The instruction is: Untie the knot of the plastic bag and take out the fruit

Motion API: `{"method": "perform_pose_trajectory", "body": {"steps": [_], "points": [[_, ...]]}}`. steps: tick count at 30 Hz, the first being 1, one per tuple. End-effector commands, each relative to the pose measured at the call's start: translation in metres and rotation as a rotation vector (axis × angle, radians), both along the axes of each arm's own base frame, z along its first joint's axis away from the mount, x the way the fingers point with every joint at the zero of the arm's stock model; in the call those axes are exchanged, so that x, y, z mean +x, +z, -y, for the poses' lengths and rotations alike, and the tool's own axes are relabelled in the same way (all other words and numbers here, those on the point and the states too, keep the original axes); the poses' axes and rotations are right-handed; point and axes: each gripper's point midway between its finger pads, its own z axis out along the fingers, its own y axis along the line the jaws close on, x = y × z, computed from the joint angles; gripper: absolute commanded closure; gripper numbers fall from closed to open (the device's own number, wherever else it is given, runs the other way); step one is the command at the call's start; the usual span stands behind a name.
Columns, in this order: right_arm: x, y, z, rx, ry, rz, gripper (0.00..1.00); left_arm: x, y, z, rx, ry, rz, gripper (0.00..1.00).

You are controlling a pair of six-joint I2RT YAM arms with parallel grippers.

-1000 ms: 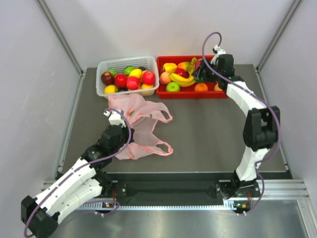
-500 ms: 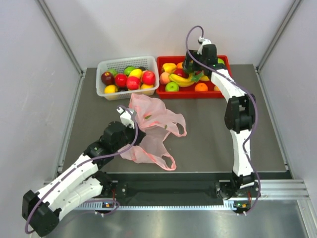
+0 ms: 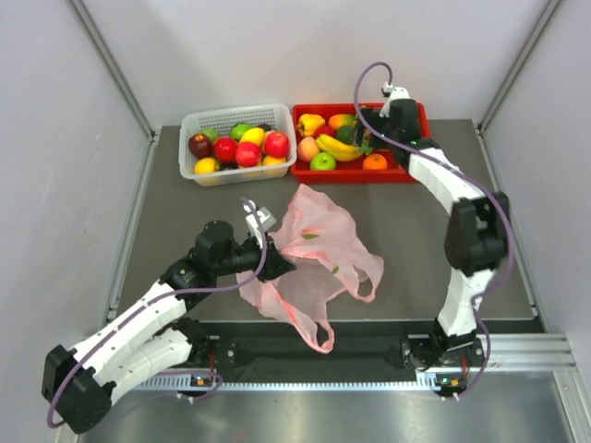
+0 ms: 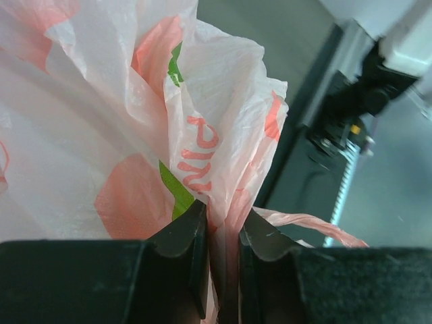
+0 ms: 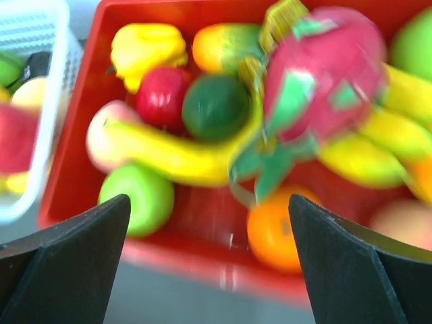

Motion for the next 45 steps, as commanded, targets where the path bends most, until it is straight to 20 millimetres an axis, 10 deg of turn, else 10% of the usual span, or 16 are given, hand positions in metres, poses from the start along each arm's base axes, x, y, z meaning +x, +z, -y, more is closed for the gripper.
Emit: {"method": "perform_pose_trajectory", "body": {"steps": [1, 6, 9, 18, 22, 45], "points": [[-0.050, 0.122, 0.021, 0.096, -0.059, 0.285, 0.00, -0.030, 0.032, 0.024, -0.097, -0.264, 0.060, 0.77], [-0.125, 0.134, 0.040, 0.113, -0.059, 0.310, 0.00, -0.061, 0.024, 0.036, -0.078, -0.427, 0.023, 0.76], [-0.161, 0.105, 0.048, 0.108, -0.058, 0.261, 0.00, -0.074, 0.020, 0.041, -0.075, -0.494, 0.011, 0.76], [-0.208, 0.093, 0.056, 0.110, -0.032, 0.239, 0.00, -0.053, 0.012, 0.042, -0.013, -0.360, 0.000, 0.70], [-0.233, 0.108, 0.058, 0.149, -0.012, 0.287, 0.00, -0.022, 0.008, 0.040, 0.031, -0.175, -0.012, 0.01], [-0.404, 0.175, 0.065, 0.241, 0.194, 0.398, 0.00, 0.012, 0.117, 0.007, -0.176, 0.165, 0.209, 0.01]]}}
